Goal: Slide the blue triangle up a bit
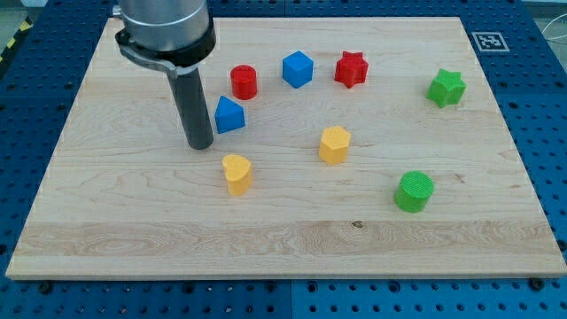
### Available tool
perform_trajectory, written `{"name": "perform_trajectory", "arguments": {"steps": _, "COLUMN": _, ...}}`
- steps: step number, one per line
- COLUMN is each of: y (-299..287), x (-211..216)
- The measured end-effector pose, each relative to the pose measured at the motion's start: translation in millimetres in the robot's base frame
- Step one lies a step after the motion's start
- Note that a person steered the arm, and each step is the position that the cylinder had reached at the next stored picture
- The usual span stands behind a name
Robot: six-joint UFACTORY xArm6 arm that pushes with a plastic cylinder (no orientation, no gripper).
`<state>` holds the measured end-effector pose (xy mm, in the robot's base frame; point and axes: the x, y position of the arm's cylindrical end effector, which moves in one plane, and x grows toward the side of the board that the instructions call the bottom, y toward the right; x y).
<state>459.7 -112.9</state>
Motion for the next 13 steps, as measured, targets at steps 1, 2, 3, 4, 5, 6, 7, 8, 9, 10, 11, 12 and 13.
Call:
{"name": "perform_trajectory", "arguments": {"steps": 1, "y": 0.0, "x": 0.4}}
{"name": "perform_trajectory", "arguments": {"steps": 2, "y": 0.0, "x": -4.9}}
{"name": "perform_trajectory", "arguments": {"steps": 3, "y": 0.0, "x": -9.5}}
{"name": "perform_trajectory", "arguments": {"steps": 4, "y": 0.0, "x": -16.2}}
{"name": "perform_trajectory", "arguments": {"steps": 5, "y": 0.0, "x": -27.6}}
{"name": "perform_trajectory", "arguments": {"steps": 6, "y": 1.5, "x": -37.3}}
{"name": "perform_trajectory", "arguments": {"steps": 7, "y": 6.0, "x": -42.1}}
{"name": "perform_trajectory", "arguments": {"steps": 8, "y": 6.0, "x": -23.7}}
{"name": "perform_trajectory", "arguments": {"steps": 9, "y": 13.4, "x": 2.0}}
{"name": "perform_trajectory", "arguments": {"steps": 10, "y": 34.3, "x": 4.8}}
{"name": "perform_trajectory", "arguments": {"steps": 11, "y": 41.2, "x": -9.2}}
{"name": "perform_trajectory", "arguments": {"steps": 12, "y": 41.2, "x": -17.4}}
{"name": "perform_trajectory", "arguments": {"steps": 13, "y": 41.5, "x": -17.9}}
